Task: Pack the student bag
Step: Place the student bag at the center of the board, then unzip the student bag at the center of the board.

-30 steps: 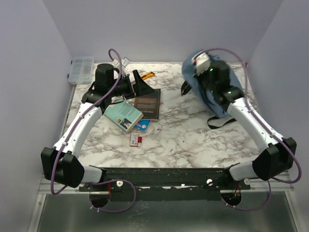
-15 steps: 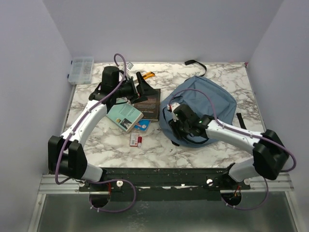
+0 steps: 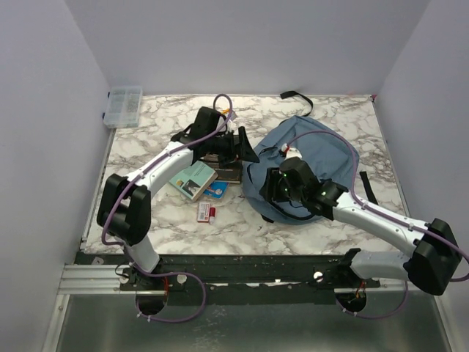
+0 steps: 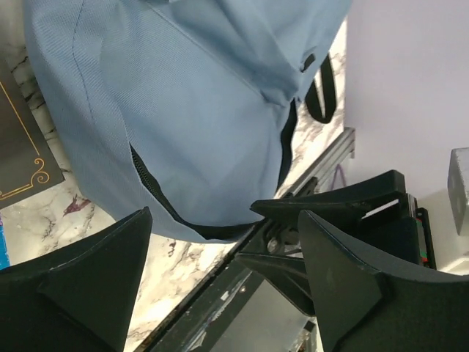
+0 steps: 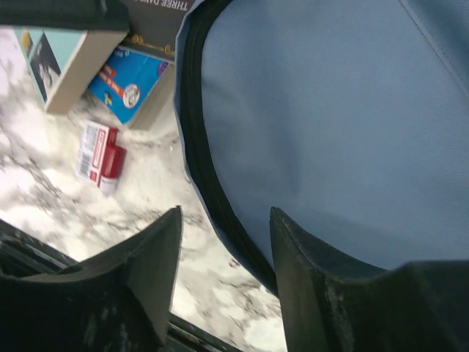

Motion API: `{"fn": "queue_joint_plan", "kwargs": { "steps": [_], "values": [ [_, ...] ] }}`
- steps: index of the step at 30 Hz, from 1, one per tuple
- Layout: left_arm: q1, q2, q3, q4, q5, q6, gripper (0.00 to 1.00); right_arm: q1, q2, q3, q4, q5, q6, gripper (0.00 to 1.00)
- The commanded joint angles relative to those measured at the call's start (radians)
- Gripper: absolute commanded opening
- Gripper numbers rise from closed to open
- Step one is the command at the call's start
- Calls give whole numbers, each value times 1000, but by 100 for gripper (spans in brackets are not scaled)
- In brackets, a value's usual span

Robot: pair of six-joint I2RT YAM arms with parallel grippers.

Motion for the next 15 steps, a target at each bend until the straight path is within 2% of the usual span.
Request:
{"fn": "queue_joint_plan", "kwargs": {
  "steps": [1, 5, 9, 13, 15],
  "values": [
    [-39, 68, 76, -130, -109, 83, 81, 2, 37, -89, 117, 62, 130, 50],
    [-66, 152, 130, -198, -119, 110, 76, 3, 26, -217, 165, 35, 195, 36],
    [-85, 213, 130, -197, -68, 86, 63, 2, -50, -324, 162, 46, 265, 32],
    [-130, 226, 114, -170, -27, 66, 48, 2, -168, -345, 156, 77, 269, 32],
    [-152, 225, 108, -160, -26, 66, 40, 2, -196, -319, 131, 115, 265, 39]
  ]
}}
